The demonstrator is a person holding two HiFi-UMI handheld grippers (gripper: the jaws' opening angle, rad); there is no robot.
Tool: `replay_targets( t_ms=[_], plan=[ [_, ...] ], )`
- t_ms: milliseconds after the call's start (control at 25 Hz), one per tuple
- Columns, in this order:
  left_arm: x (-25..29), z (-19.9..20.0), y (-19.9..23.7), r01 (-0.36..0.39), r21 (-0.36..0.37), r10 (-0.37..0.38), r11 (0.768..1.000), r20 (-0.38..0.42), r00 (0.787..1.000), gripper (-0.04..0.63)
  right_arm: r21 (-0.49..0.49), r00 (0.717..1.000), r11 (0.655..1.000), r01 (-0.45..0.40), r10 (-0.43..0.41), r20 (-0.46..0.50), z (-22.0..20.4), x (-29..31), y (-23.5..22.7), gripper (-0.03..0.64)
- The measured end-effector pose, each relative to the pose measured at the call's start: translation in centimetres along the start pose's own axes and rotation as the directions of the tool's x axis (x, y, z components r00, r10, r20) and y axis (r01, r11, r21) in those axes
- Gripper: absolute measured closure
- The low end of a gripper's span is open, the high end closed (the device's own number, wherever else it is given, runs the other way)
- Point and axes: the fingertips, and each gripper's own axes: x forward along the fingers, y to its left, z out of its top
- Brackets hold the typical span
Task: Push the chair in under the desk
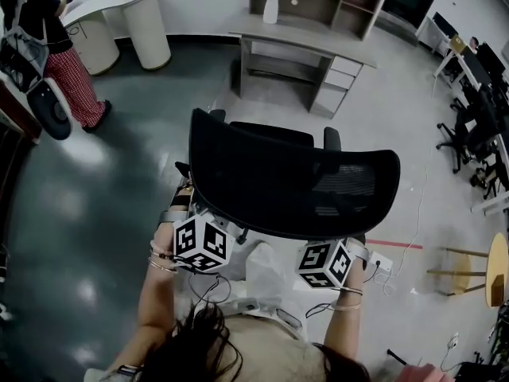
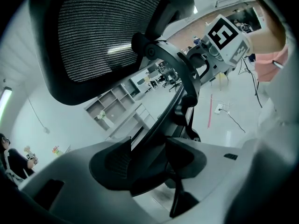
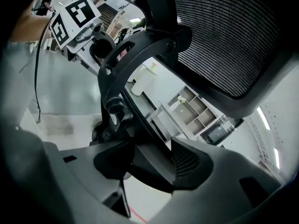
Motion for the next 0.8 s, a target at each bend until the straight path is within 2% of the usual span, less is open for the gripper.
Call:
replay_targets(
  t_ms=[800],
  plan=[
    [4.7,-0.5,5.5,-0.013,-0.003,0.013,1.000,0.032,0.999,0.371,-0.016,0.999,1.000,0.018,-0.017,0.034,2.9,5.7,-2.5,0.382]
  ],
)
